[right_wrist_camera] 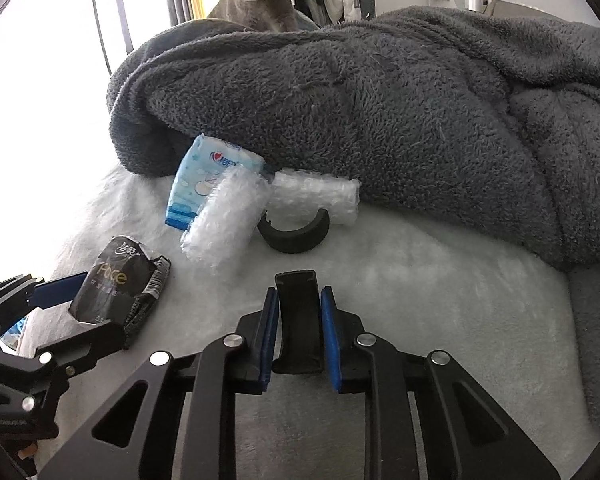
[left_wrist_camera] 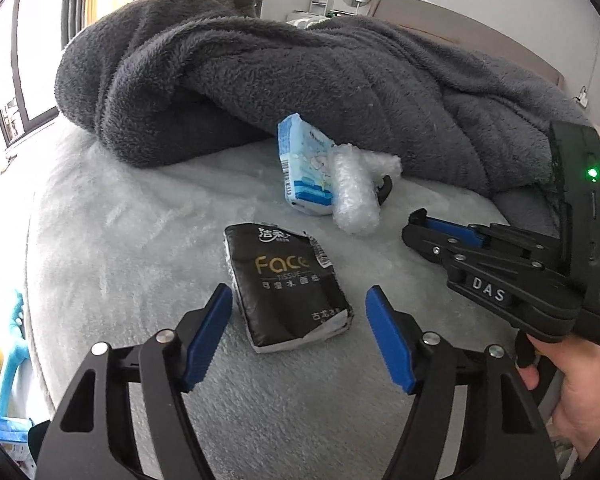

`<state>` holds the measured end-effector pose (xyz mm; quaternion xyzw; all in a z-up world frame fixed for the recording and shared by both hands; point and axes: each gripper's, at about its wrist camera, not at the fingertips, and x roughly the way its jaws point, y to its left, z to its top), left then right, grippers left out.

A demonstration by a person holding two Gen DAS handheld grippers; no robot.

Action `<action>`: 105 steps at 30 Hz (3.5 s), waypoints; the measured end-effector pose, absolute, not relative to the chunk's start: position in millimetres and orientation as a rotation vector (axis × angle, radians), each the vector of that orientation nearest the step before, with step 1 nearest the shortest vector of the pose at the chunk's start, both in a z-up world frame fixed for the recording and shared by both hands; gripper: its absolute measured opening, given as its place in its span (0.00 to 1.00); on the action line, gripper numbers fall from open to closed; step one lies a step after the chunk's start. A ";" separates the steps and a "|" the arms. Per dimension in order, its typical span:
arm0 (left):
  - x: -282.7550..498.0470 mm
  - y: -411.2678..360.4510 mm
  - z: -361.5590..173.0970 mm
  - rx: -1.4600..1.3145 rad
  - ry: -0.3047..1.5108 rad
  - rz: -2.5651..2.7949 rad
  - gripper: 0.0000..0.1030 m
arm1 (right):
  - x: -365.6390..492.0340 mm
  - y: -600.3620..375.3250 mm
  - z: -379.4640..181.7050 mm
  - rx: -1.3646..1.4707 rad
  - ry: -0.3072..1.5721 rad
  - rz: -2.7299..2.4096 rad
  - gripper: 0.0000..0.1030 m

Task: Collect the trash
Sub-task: 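Grasp the black 'Face' tissue pack with the left tool, then carry the black tissue pack in the left tool over the bin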

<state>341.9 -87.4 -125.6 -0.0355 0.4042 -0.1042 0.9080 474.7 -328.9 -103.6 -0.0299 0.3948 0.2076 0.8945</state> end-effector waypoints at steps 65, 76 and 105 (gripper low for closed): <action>186.4 46.9 -109.8 -0.122 0.793 -0.109 0.55 | 267.8 -242.0 -37.4 0.003 0.833 0.579 0.20; 170.8 97.3 -127.4 -0.163 0.834 -0.008 0.56 | 260.1 -182.1 -39.0 -0.021 0.837 0.664 0.20; 136.5 194.5 -213.4 -0.290 1.099 0.115 0.57 | 252.9 -61.2 -74.3 -0.113 0.929 0.801 0.20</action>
